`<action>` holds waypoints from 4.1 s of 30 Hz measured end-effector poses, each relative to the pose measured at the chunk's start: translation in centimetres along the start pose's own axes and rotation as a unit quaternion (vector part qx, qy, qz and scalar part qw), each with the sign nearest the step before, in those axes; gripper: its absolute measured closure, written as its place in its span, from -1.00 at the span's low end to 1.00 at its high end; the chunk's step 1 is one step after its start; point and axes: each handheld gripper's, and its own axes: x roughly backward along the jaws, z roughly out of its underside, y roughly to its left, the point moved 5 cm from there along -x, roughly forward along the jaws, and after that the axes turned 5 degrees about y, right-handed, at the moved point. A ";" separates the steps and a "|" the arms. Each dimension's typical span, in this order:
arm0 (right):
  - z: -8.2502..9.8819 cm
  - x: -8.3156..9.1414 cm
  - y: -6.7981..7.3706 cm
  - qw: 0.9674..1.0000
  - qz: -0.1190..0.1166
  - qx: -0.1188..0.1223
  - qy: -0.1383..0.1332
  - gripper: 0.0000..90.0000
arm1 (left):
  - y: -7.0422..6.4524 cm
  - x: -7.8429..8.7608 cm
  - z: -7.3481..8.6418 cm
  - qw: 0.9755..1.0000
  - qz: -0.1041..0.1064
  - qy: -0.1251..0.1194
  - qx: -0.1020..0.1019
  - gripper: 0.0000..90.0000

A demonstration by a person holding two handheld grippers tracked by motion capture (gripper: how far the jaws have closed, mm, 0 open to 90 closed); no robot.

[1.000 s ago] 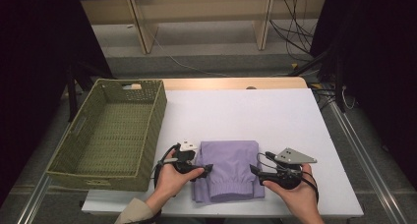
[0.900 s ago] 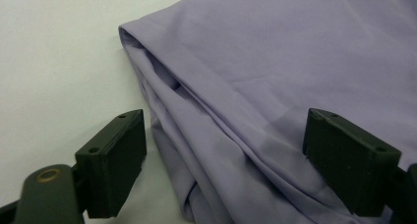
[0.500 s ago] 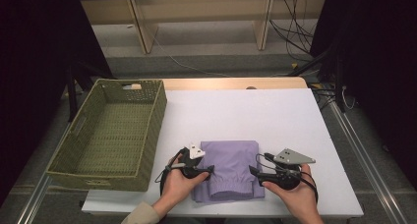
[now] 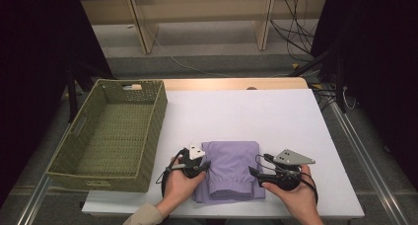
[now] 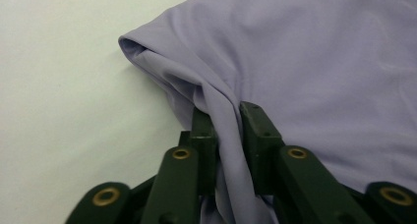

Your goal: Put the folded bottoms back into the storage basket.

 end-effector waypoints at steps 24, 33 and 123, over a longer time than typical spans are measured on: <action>0.1 0.0 -0.5 1.000 0.002 -0.005 -0.004 -0.37 | 0.3 1.1 -0.9 0.998 0.050 -0.028 -0.004 0.91; 0.1 -0.1 -0.4 1.000 0.002 -0.005 -0.004 -0.37 | 0.4 2.9 -2.5 0.995 0.062 -0.074 -0.012 0.91; 0.2 0.1 -0.9 1.000 0.009 -0.012 -0.014 -0.37 | 3.7 11.8 -7.3 0.979 -0.005 -0.194 -0.058 0.92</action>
